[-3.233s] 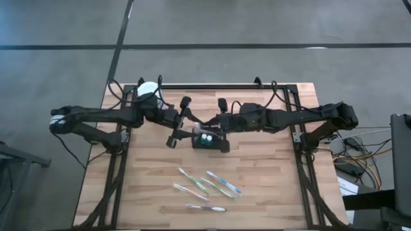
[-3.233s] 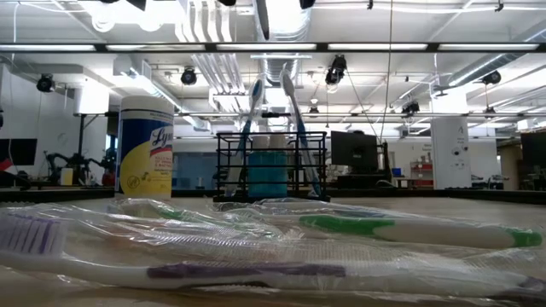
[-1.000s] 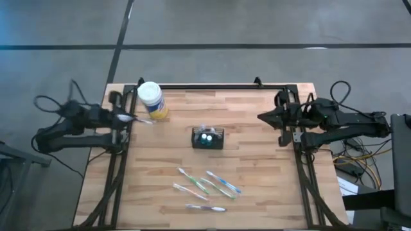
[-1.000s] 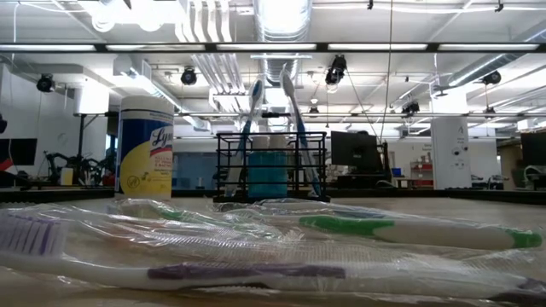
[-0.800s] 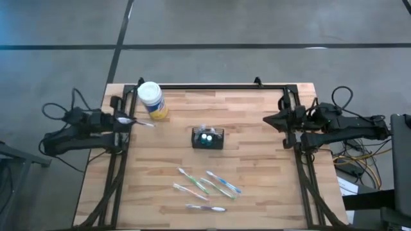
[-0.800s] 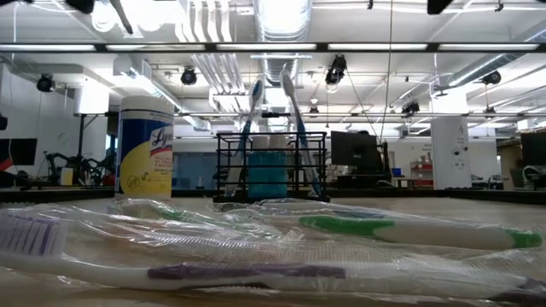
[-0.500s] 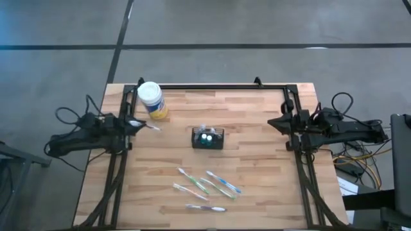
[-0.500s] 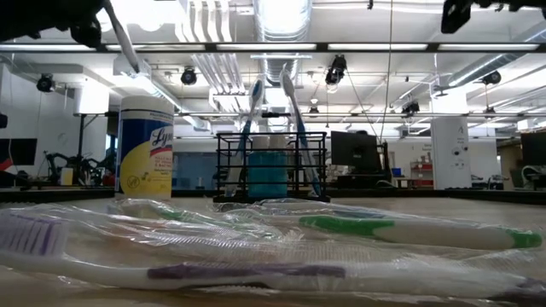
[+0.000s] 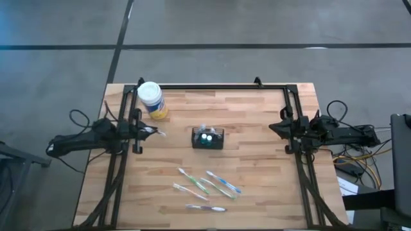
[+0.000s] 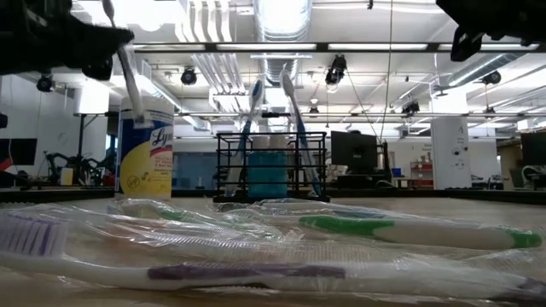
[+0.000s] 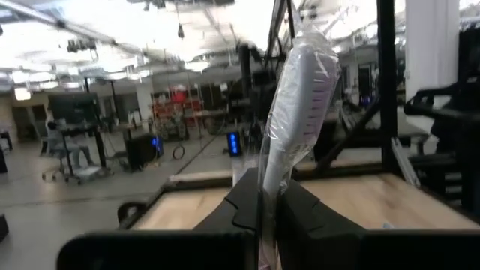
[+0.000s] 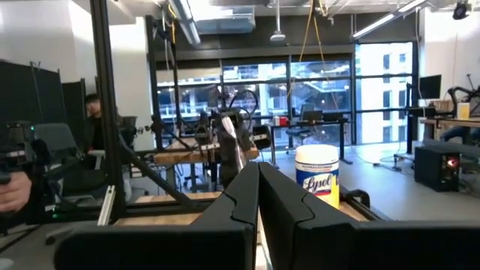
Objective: Pick & Place toothbrushing station
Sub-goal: Put the top violet toothbrush into the mesh organizer
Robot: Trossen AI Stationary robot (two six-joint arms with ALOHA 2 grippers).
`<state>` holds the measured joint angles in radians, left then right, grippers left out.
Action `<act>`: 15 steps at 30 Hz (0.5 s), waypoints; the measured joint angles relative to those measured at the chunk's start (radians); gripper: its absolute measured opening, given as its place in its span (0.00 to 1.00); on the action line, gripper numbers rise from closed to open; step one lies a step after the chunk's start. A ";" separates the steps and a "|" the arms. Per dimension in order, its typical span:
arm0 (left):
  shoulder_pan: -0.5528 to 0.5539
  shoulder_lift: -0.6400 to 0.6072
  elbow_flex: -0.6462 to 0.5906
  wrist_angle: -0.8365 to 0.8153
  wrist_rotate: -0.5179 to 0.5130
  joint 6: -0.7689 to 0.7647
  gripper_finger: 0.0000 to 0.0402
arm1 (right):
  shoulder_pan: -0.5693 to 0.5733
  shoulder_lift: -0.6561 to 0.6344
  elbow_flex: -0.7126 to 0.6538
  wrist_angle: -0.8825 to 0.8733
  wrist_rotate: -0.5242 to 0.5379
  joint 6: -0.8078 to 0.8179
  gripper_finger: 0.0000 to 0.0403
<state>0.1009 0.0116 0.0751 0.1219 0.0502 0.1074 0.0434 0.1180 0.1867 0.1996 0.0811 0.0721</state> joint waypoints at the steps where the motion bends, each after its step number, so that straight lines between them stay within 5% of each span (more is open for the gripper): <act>1: 0.000 0.000 -0.012 0.000 0.000 -0.001 0.05 | 0.000 -0.010 -0.010 0.000 0.001 0.004 0.02; 15: 0.000 -0.004 -0.051 0.044 0.000 0.004 0.05 | 0.000 -0.091 -0.081 -0.003 0.026 0.027 0.02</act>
<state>0.1013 0.0078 0.0238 0.1658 0.0505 0.1112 0.0433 0.0274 0.1055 0.1971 0.1070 0.0990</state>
